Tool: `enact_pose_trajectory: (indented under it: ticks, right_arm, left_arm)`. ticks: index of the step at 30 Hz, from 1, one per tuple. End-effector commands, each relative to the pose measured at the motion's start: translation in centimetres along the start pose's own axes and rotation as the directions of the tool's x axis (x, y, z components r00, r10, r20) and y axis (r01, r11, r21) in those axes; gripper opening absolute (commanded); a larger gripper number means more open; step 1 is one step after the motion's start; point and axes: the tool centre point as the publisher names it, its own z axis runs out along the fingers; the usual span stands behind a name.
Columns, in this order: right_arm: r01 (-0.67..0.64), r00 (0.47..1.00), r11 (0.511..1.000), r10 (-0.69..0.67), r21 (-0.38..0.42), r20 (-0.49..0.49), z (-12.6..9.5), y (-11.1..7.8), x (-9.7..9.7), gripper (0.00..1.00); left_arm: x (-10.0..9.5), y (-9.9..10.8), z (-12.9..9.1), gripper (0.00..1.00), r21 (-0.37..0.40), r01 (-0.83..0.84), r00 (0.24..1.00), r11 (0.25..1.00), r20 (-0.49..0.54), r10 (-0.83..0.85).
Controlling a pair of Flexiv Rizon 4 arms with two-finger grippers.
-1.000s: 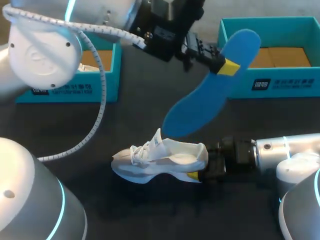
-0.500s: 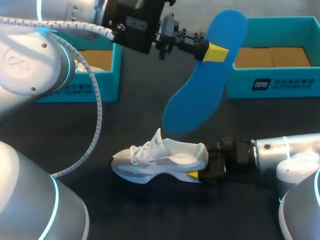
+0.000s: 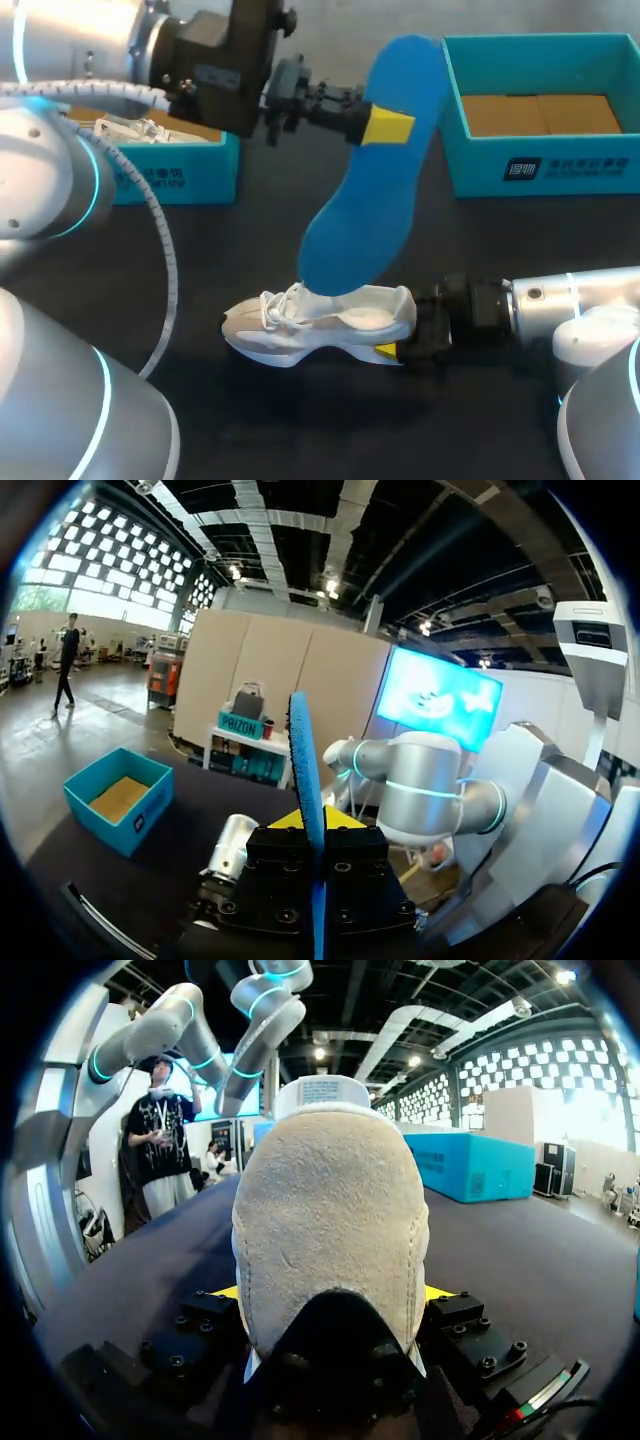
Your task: Take the shoe out of the shoebox, open the shoe tongue, remove and reinsert the insole, then place the shoe into the shoebox
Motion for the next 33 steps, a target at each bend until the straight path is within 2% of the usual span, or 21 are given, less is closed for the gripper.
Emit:
enact_pose_trajectory:
  ticks: [1, 11, 14, 21, 26, 33]
  right_arm:
    - [-0.001, 1.000, 1.000, 0.001, 0.004, 0.001, 0.0, 0.0, 0.2, 0.00]
    - [-0.001, 1.000, 1.000, 0.001, 0.004, 0.001, 0.0, 0.0, 0.2, 0.00]
    - [-0.001, 1.000, 1.000, 0.001, 0.004, 0.001, 0.0, 0.0, 0.2, 0.00]
    - [-0.001, 1.000, 1.000, 0.001, 0.004, 0.001, 0.0, 0.0, 0.2, 0.00]
    - [-0.001, 1.000, 1.000, 0.001, 0.004, 0.001, 0.0, 0.0, 0.2, 0.00]
    - [-0.001, 1.000, 1.000, 0.001, 0.004, 0.001, 0.0, 0.0, 0.2, 0.00]
  left_arm:
    - [0.6, 1.5, -2.0, 0.00, 0.091, 0.010, 1.000, 0.996, -0.013, -0.009]
    - [-0.2, 0.8, -2.7, 0.00, 0.104, 0.104, 0.992, 0.989, -0.076, -0.097]
    - [-0.3, 0.7, -3.3, 0.00, 0.137, 0.140, 0.987, 0.981, -0.098, -0.127]
    - [0.2, 1.4, -4.2, 0.00, 0.151, 0.160, 0.985, 0.975, -0.084, -0.148]
    - [0.8, 1.6, -5.7, 0.00, 0.159, 0.168, 0.984, 0.973, -0.092, -0.155]
    - [0.7, 1.8, -7.0, 0.00, 0.194, 0.198, 0.980, 0.961, -0.076, -0.186]
